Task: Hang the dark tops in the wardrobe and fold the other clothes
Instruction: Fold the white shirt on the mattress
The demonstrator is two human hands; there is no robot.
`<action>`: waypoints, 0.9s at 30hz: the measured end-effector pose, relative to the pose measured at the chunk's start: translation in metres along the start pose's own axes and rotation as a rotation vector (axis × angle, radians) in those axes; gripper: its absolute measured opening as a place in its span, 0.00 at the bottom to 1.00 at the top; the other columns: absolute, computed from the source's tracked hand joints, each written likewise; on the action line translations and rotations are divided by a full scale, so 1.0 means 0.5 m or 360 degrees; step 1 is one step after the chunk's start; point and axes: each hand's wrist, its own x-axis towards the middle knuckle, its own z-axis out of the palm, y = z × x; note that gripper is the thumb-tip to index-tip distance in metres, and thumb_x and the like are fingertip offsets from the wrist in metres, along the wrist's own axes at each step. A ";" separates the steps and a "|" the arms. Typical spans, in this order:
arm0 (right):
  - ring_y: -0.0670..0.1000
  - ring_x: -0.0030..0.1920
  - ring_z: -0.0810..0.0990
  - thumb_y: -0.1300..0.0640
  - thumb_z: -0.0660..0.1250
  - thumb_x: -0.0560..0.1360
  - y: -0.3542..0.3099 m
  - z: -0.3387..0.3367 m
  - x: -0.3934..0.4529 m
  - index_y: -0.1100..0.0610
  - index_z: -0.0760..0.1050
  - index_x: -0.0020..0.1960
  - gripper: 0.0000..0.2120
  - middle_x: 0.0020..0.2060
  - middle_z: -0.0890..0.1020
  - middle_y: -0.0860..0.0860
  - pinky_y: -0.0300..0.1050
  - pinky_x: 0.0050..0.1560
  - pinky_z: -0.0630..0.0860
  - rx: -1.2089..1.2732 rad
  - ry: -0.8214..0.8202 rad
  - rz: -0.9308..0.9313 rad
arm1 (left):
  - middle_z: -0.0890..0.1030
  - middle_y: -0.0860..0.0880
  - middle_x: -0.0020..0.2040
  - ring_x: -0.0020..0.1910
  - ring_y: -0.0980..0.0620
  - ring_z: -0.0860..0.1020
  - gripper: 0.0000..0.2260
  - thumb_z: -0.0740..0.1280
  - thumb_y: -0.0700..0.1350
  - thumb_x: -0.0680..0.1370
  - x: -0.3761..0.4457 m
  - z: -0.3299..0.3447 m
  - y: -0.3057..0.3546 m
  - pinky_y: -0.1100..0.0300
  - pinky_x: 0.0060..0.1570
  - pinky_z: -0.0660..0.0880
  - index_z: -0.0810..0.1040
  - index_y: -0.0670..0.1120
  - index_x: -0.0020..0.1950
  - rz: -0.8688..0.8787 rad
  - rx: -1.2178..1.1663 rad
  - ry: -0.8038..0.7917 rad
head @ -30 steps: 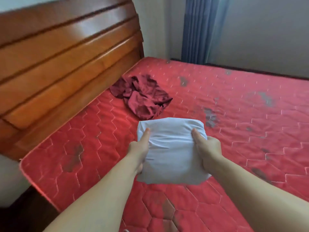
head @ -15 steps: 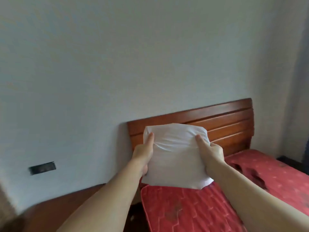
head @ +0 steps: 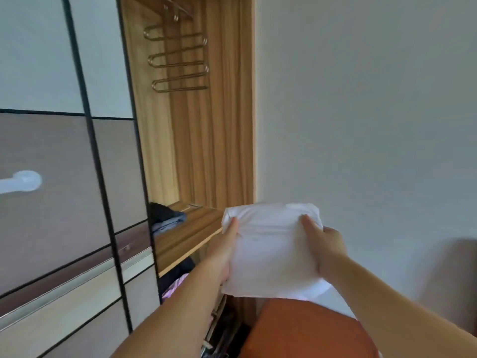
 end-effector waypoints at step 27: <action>0.54 0.43 0.80 0.41 0.67 0.73 0.012 0.619 0.631 0.58 0.76 0.50 0.20 0.43 0.81 0.53 0.45 0.41 0.74 -0.0003 -0.1081 0.0029 | 0.80 0.41 0.57 0.54 0.40 0.78 0.32 0.62 0.64 0.77 0.606 -0.077 0.092 0.47 0.60 0.75 0.73 0.40 0.68 -0.0086 -0.0299 0.0940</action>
